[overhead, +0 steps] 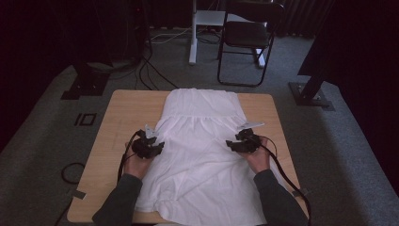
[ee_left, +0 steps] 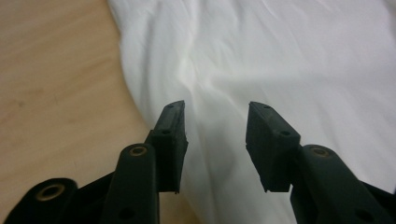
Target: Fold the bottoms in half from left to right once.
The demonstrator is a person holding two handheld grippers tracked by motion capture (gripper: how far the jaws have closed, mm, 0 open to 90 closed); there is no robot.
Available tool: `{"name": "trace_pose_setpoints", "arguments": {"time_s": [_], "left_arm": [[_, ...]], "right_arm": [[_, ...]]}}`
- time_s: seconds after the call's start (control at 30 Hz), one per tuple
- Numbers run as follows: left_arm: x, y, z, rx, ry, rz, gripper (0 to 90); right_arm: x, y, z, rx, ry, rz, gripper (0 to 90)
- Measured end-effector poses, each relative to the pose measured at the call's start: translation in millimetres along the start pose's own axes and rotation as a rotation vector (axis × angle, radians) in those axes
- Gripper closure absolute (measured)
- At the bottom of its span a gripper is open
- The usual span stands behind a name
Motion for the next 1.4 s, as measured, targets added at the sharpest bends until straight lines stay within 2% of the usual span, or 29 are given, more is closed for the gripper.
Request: {"name": "trace_pose_setpoints", "arguments": {"time_s": [0.07, 0.1, 0.13, 0.17, 0.2, 0.23, 0.27, 0.37, 0.43, 0.5, 0.6, 0.67, 0.73, 0.8, 0.83, 0.9, 1.0, 1.07, 1.1, 1.17, 1.2, 1.23, 1.27, 1.3, 1.33, 1.4], "left_arm": [[8.1, -5.2, 7.8, 0.018, 0.000, 0.028, 57.7], [12.7, -8.6, 12.5, 0.018, 0.005, 0.038, 57.2], [17.9, -11.9, 17.3, 0.018, 0.005, 0.037, 56.2], [23.1, -15.6, 22.4, 0.037, 0.002, 0.047, 56.1], [28.5, -21.4, 28.8, 0.064, -0.001, 0.074, 56.0], [31.8, -25.4, 32.5, 0.061, 0.004, 0.085, 55.6], [35.8, -31.6, 37.0, 0.053, 0.001, 0.088, 55.3], [46.4, -46.6, 47.2, 0.027, 0.000, 0.114, 53.6], [50.8, -52.7, 51.8, 0.022, 0.004, 0.122, 53.3], [53.1, -58.4, 56.9, 0.016, 0.017, 0.133, 53.1], [56.0, -67.4, 65.1, 0.000, 0.039, 0.145, 51.7], [58.0, -74.6, 70.6, 0.001, 0.051, 0.162, 51.1], [60.0, -80.7, 75.0, -0.005, 0.060, 0.173, 50.7], [62.0, -85.6, 78.4, -0.008, 0.060, 0.179, 50.3], [62.6, -86.7, 79.4, -0.008, 0.058, 0.178, 50.3], [63.0, -86.9, 79.5, -0.005, 0.055, 0.176, 50.3], [61.3, -87.4, 78.3, -0.011, 0.054, 0.172, 50.3], [59.4, -87.5, 78.6, -0.013, 0.053, 0.176, 50.3], [58.3, -87.5, 78.9, 0.001, 0.047, 0.179, 50.3], [58.3, -86.6, 79.4, 0.009, 0.043, 0.184, 50.1], [58.8, -86.6, 79.8, 0.008, 0.043, 0.183, 50.0], [59.6, -87.0, 80.3, 0.008, 0.043, 0.182, 49.9], [61.1, -87.4, 80.9, 0.009, 0.046, 0.183, 49.8], [62.9, -87.4, 81.9, 0.007, 0.047, 0.185, 49.8], [65.0, -87.7, 83.2, 0.010, 0.047, 0.184, 49.8], [69.3, -88.1, 85.5, 0.015, 0.051, 0.183, 49.6]], "right_arm": [[-11.5, 2.8, 9.4, 0.004, 0.048, -0.004, 45.0], [-15.8, 2.8, 14.7, 0.005, 0.073, -0.007, 49.5], [-18.7, 2.5, 19.7, 0.003, 0.096, -0.021, 59.8], [-18.7, 2.5, 24.1, -0.002, 0.115, -0.047, 72.4], [-15.8, 2.6, 27.0, 0.005, 0.115, -0.066, 79.4], [-7.6, 2.9, 28.7, 0.025, 0.106, -0.066, 86.7], [-0.4, 2.9, 29.2, 0.034, 0.095, -0.063, 88.2], [41.2, 2.5, 29.8, 0.028, 0.008, -0.065, 88.6], [80.2, -0.9, 34.2, 0.029, -0.059, -0.050, 88.6], [111.0, -5.4, 42.4, 0.022, -0.113, -0.051, 88.6], [153.0, -15.5, 68.6, 0.026, -0.161, -0.041, 88.7], [172.4, -24.6, 99.3, -0.010, -0.144, -0.023, 88.5], [174.5, -29.1, 120.3, -0.039, -0.088, -0.021, 85.9], [173.4, -30.0, 133.4, -0.057, -0.046, -0.024, 73.6], [173.8, -29.9, 135.4, -0.066, -0.046, -0.015, 66.5], [175.5, -30.5, 130.1, -0.084, -0.086, 0.011, 57.6], [171.1, -28.7, 110.1, -0.086, -0.146, -0.002, 52.4], [159.6, -26.1, 97.9, -0.077, -0.154, -0.010, 50.8], [151.1, -26.0, 93.8, -0.064, -0.147, -0.005, 49.1], [130.8, -29.2, 90.9, -0.060, -0.110, 0.027, 47.7], [120.9, -31.0, 91.8, -0.056, -0.084, 0.032, 49.8], [112.6, -32.4, 93.9, -0.056, -0.058, 0.026, 57.4], [107.9, -32.8, 96.4, -0.058, -0.031, 0.020, 71.5], [108.0, -31.5, 98.0, -0.054, -0.027, 0.010, 79.1], [112.4, -29.5, 98.4, -0.063, -0.044, -0.004, 85.1], [130.3, -25.1, 97.9, -0.068, -0.090, -0.024, 87.9]]}}
Point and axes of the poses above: each handheld gripper's, and its own axes: x roughly backward along the jaws, z roughly out of its underside, y roughly to its left, the point moved 4 cm from there along -x, roughly forward along the jaws, and after that the axes turned 14 degrees about -y, right-handed, at the moved point
